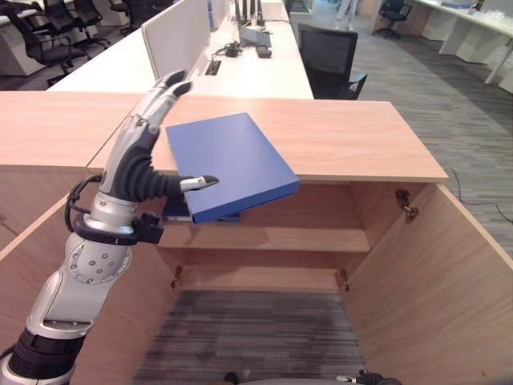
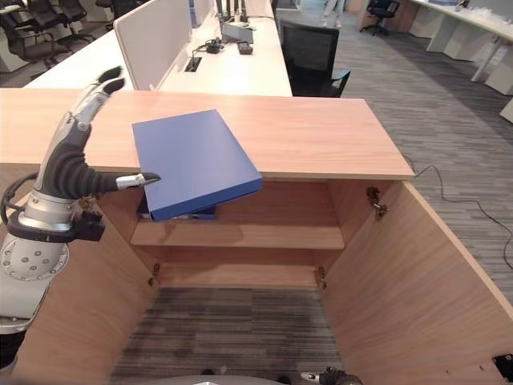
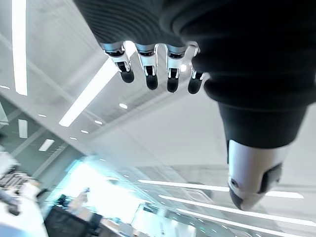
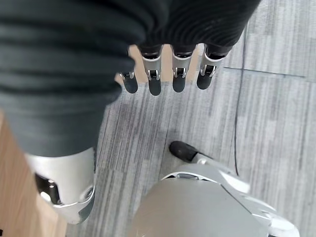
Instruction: Put the empty folder in the office cabinet
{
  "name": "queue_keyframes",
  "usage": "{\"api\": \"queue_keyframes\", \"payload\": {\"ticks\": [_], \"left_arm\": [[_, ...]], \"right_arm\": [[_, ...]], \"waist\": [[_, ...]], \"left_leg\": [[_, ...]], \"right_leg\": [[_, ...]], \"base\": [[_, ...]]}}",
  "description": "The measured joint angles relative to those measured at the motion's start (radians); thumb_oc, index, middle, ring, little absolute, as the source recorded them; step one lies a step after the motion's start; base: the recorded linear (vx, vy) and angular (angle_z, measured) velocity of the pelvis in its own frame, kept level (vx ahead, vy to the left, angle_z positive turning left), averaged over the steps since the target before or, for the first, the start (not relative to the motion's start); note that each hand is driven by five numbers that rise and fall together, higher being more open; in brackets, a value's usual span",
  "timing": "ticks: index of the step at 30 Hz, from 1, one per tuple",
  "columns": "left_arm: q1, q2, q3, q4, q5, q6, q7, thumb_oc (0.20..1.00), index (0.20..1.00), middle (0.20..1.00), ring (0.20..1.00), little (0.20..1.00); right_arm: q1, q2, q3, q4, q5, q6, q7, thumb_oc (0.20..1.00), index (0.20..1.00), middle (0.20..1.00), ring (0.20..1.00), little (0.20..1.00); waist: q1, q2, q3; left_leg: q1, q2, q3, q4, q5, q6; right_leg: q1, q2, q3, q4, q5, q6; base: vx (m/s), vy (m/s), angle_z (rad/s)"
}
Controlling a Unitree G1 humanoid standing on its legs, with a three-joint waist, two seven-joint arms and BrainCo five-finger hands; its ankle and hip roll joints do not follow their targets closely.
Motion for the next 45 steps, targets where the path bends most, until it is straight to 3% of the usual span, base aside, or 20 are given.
{"api": "queue_keyframes", "payload": {"ticks": [6, 13, 20, 27, 41, 45], "left_arm": [[-0.068, 0.104, -0.075, -0.035, -0.001, -0.032, -0.024, 1.000, 1.000, 1.000, 1.000, 1.000], [-0.079, 0.111, -0.108, -0.057, -0.002, -0.044, -0.035, 1.000, 1.000, 1.000, 1.000, 1.000], [-0.105, 0.055, -0.247, -0.036, 0.009, -0.020, -0.071, 1.000, 1.000, 1.000, 1.000, 1.000], [-0.223, -0.031, -0.424, 0.138, 0.180, 0.020, -0.094, 1.000, 1.000, 1.000, 1.000, 1.000], [-0.163, -0.060, -0.409, 0.230, 0.365, 0.038, -0.057, 1.000, 1.000, 1.000, 1.000, 1.000], [-0.060, -0.052, -0.266, 0.212, 0.365, 0.032, -0.043, 1.000, 1.000, 1.000, 1.000, 1.000]], "right_arm": [[0.001, -0.001, 0.023, 0.001, -0.023, -0.001, 0.000, 1.000, 1.000, 1.000, 1.000, 1.000], [0.004, -0.001, 0.025, 0.002, -0.028, 0.000, -0.001, 1.000, 1.000, 1.000, 1.000, 1.000], [0.001, 0.008, 0.041, 0.002, -0.028, 0.000, -0.002, 1.000, 1.000, 1.000, 1.000, 1.000], [-0.009, 0.014, 0.064, 0.034, -0.031, 0.002, -0.004, 1.000, 1.000, 1.000, 1.000, 1.000], [0.000, 0.012, 0.060, 0.034, -0.061, 0.001, -0.022, 1.000, 1.000, 1.000, 1.000, 1.000], [0.004, 0.012, 0.056, 0.029, -0.061, -0.001, -0.023, 1.000, 1.000, 1.000, 1.000, 1.000]], "waist": [[-0.014, 0.005, -0.010], [-0.012, 0.010, -0.018], [-0.015, -0.005, -0.039], [-0.024, 0.014, -0.047], [-0.031, 0.017, -0.042], [-0.040, 0.017, -0.041]], "left_leg": [[0.007, 0.001, 0.006, -0.002, -0.003, -0.004], [0.009, 0.003, 0.006, -0.009, -0.007, -0.007], [0.008, 0.003, 0.014, -0.007, -0.006, -0.007], [0.007, 0.004, 0.025, -0.009, -0.007, -0.007], [0.008, 0.010, 0.027, -0.009, -0.007, -0.008], [0.010, 0.012, 0.031, -0.009, -0.009, -0.010]], "right_leg": [[0.003, 0.000, 0.006, 0.000, 0.002, 0.001], [0.004, 0.001, 0.006, 0.000, 0.002, 0.002], [-0.005, 0.003, 0.015, 0.000, 0.006, -0.001], [-0.007, 0.003, 0.027, 0.000, 0.010, -0.001], [-0.008, 0.009, 0.029, 0.000, 0.011, -0.003], [-0.009, 0.011, 0.032, 0.000, 0.010, -0.004]], "base": [[0.01, 0.004, -0.02], [0.00, 0.000, 0.00], [0.00, 0.004, -0.03], [-0.01, 0.002, -0.06], [0.00, 0.000, 0.00], [0.01, 0.010, -0.04]]}}
